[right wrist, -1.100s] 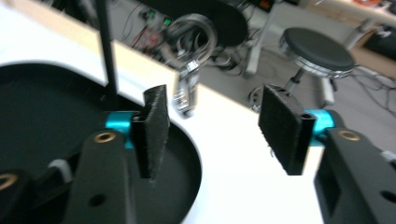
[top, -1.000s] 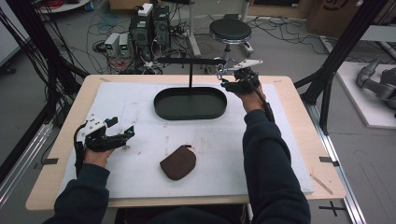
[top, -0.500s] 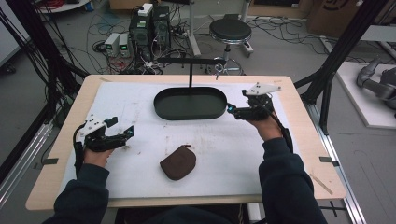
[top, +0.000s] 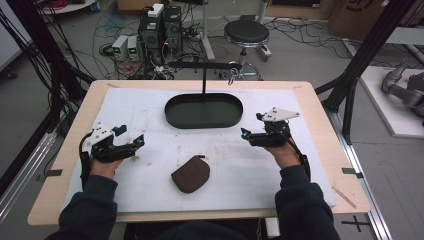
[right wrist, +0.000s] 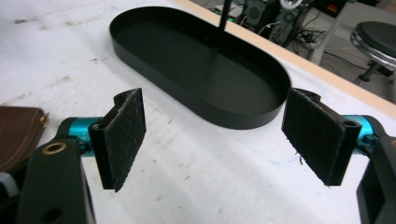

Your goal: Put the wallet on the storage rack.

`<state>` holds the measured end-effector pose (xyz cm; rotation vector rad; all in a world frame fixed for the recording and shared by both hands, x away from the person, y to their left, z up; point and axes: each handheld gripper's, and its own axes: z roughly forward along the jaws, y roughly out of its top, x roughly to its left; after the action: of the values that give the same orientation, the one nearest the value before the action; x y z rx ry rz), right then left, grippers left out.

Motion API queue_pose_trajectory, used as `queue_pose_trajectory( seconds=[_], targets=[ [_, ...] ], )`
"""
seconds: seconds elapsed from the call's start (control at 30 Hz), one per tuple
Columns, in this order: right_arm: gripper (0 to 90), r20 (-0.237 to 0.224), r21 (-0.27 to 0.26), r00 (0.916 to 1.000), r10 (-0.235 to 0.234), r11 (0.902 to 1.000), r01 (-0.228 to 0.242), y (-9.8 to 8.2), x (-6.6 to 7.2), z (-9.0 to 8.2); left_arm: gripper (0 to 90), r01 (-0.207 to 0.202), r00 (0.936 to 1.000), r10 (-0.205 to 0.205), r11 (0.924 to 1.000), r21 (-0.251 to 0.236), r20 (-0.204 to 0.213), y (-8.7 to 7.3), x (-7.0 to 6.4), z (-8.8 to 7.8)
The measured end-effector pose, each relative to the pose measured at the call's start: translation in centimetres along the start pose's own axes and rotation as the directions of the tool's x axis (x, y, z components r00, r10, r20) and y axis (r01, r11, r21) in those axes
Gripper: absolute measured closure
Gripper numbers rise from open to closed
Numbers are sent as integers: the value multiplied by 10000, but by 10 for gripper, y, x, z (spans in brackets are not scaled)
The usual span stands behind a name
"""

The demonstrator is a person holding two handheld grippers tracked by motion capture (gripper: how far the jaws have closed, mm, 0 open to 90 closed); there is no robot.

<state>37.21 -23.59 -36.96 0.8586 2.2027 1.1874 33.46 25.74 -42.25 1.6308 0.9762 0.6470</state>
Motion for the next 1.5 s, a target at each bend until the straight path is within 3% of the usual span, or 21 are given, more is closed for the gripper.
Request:
queue_pose_trajectory(
  seconds=[0.2,0.33,0.37,0.4,0.63,0.7,0.73,0.93,1.03,1.1,1.17,1.23,1.5],
  targets=[
    [221,-716,68,9966,-413,9991,419,-1,15,6,199,-158,9999,158,9999,62,-55,1,-2,-1],
    [221,-1525,1,9852,-778,9969,787,1,34,14,199,-248,9997,249,9996,131,-74,1,-5,-1],
    [221,-1945,-21,9760,-980,9950,995,3,44,19,199,-258,9996,259,9996,126,-74,1,-6,0],
    [221,-1945,-21,9760,-980,9950,995,3,44,19,199,-245,9997,245,9996,124,-47,1,-6,1],
    [221,-3176,-67,9404,-1217,9920,1261,10,77,41,199,-244,9997,245,9996,136,-17,1,-7,3],
    [221,-3581,140,9232,-1393,9879,1544,10,88,50,199,-255,9997,255,9996,100,-24,1,-6,2],
    [221,-3636,152,9206,-1424,9872,1587,10,91,52,199,-259,9997,259,9996,97,-16,1,-6,2],
    [221,-4534,543,8782,-1525,9787,1980,9,119,73,199,-232,9997,232,9997,122,-12,1,-7,2],
    [222,-4660,917,8709,-1561,9705,2230,4,129,85,199,-264,9996,264,9996,137,-32,1,-7,2],
    [216,-4834,1281,8650,-1349,9665,2223,0,133,93,199,-270,9996,270,9995,142,-24,1,-7,2],
    [217,-5080,1331,8550,-1044,9712,1976,-2,130,96,199,-255,9997,255,9996,141,-19,1,-7,2],
    [222,-5150,1458,8534,-808,9728,1801,-2,128,97,199,-255,9997,255,9996,150,-18,1,-7,3],
    [266,-5051,1619,8590,-840,9684,1899,-1,127,96,199,-265,9996,265,9996,133,-27,2,-7,2]
  ],
)
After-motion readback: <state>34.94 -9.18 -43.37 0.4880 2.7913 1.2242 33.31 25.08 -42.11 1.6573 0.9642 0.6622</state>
